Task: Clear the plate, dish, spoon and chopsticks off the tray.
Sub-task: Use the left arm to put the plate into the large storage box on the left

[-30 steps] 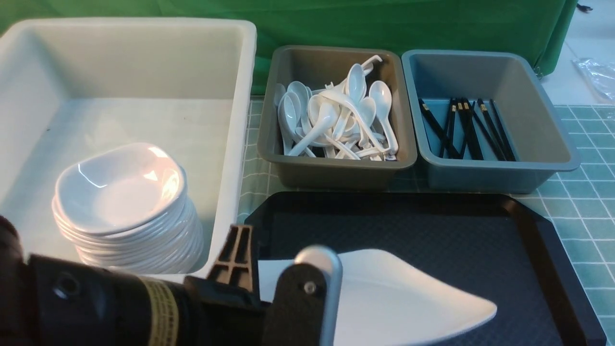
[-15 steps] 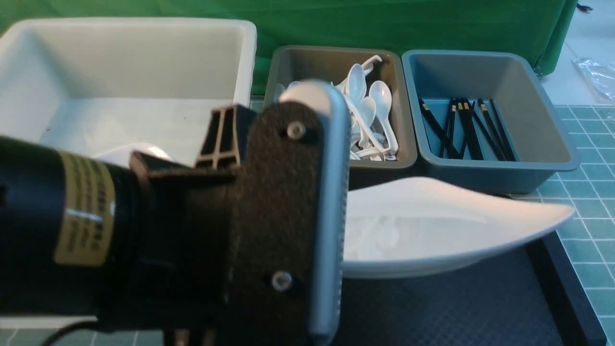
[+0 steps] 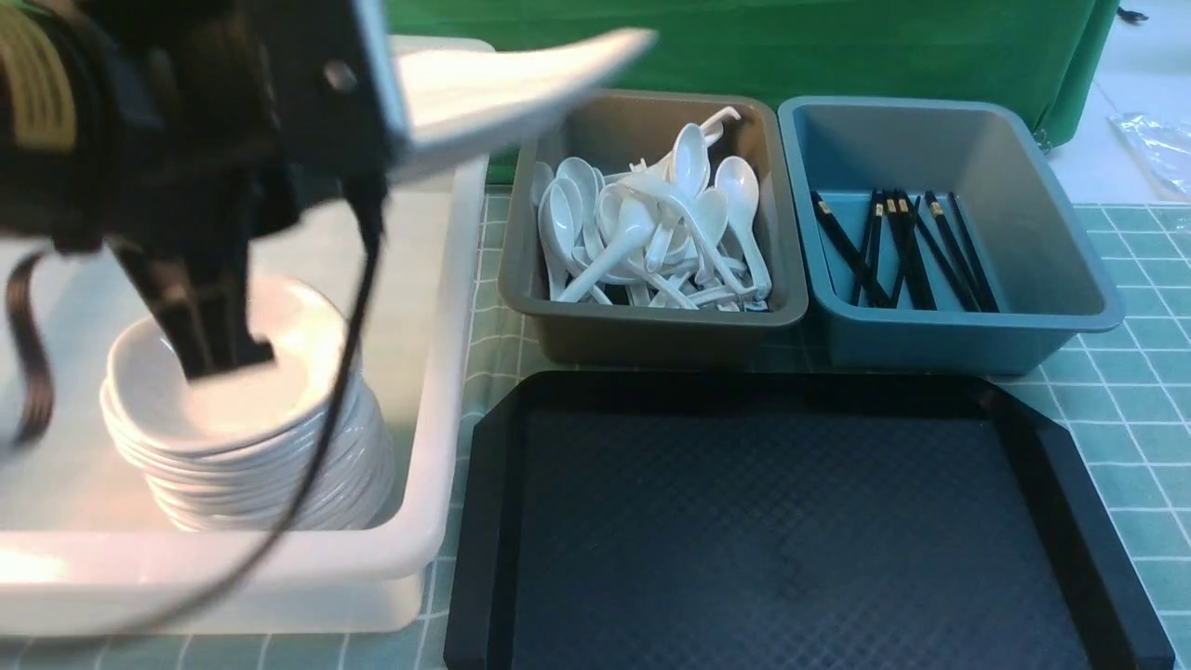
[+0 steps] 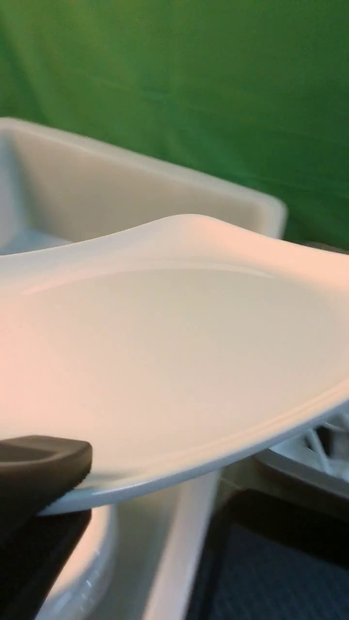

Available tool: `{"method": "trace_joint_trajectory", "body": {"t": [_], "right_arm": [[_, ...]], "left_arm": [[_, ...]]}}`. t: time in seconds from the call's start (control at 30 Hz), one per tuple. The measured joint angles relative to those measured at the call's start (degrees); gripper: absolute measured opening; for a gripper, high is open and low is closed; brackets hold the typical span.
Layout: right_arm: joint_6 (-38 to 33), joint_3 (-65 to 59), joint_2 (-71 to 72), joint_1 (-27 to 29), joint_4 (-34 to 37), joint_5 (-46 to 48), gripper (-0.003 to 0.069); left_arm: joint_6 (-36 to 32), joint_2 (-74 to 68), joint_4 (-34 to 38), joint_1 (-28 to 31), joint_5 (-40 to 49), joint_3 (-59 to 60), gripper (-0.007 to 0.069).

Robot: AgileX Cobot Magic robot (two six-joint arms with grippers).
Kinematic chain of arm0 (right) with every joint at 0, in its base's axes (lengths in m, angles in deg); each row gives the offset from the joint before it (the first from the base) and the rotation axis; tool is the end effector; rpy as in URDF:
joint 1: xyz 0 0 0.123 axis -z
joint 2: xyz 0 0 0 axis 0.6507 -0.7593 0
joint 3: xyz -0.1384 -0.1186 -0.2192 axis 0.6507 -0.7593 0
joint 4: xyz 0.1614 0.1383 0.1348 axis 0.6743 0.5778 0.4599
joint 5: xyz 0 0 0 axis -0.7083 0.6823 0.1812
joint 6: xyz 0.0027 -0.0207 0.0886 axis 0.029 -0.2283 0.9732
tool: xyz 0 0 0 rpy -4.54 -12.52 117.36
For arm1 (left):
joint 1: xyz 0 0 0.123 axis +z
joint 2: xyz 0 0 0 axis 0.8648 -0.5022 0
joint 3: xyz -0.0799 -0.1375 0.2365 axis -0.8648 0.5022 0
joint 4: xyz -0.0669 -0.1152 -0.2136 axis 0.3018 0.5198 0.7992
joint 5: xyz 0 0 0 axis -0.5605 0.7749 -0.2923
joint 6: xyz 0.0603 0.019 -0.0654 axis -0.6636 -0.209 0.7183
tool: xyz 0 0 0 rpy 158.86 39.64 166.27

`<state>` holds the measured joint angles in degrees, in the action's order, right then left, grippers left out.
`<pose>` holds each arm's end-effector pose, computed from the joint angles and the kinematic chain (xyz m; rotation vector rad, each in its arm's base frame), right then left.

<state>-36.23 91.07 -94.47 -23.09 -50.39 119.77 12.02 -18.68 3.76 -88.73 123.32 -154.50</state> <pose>0.0794 0.0633 0.4185 -0.5663 1.7828 0.4007 0.2228 -0.0894 0.4065 1.3356 1.8001 0.6000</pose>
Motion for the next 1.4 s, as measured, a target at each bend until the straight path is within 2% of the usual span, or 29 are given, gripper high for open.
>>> {"method": "trace_joint_trajectory", "body": {"t": [0.1,0.2,0.43,0.67,0.83,1.07,1.1,1.13,1.2,1.4], "right_arm": [[-1.63,0.00,0.00,0.00,1.73,-0.13,0.0021],[-3.85,0.00,0.00,0.00,4.26,-0.17,0.0021],[-6.57,0.00,0.00,0.00,8.11,-0.53,0.0021],[-6.95,0.00,0.00,0.00,10.89,-0.59,0.0021],[-7.19,-0.90,0.00,0.00,11.88,-1.21,0.0021],[-7.31,-2.56,-0.05,0.00,14.74,-1.57,0.0021],[-7.31,-2.57,-0.05,0.00,15.45,-1.64,0.0021],[-7.31,-2.57,-0.05,0.00,15.50,-1.64,0.0021],[-7.31,-2.57,-0.05,0.00,15.86,-1.70,0.0021],[-7.31,-2.57,-0.05,0.00,16.21,-1.83,0.0021]], "left_arm": [[-1.22,-6.10,0.80,10.85,-5.07,0.00,0.0033],[-1.96,-11.47,0.61,17.10,-9.85,-0.05,0.0033],[-0.25,-19.95,0.18,21.27,-14.63,-0.04,0.0033],[9.24,-26.46,-4.76,23.77,-17.98,-0.04,0.0033],[11.13,-29.76,-5.60,24.30,-20.82,-0.11,0.0046],[11.19,-30.96,-6.08,24.35,-22.58,-0.18,0.0150],[11.19,-30.96,-6.04,24.35,-22.94,-0.18,0.0202],[11.19,-30.96,-5.85,24.35,-23.01,-0.18,0.0208],[11.19,-30.96,-4.31,24.40,-23.07,-0.18,0.0274],[10.22,-29.85,1.03,24.40,-23.20,-0.20,0.0391]]}}
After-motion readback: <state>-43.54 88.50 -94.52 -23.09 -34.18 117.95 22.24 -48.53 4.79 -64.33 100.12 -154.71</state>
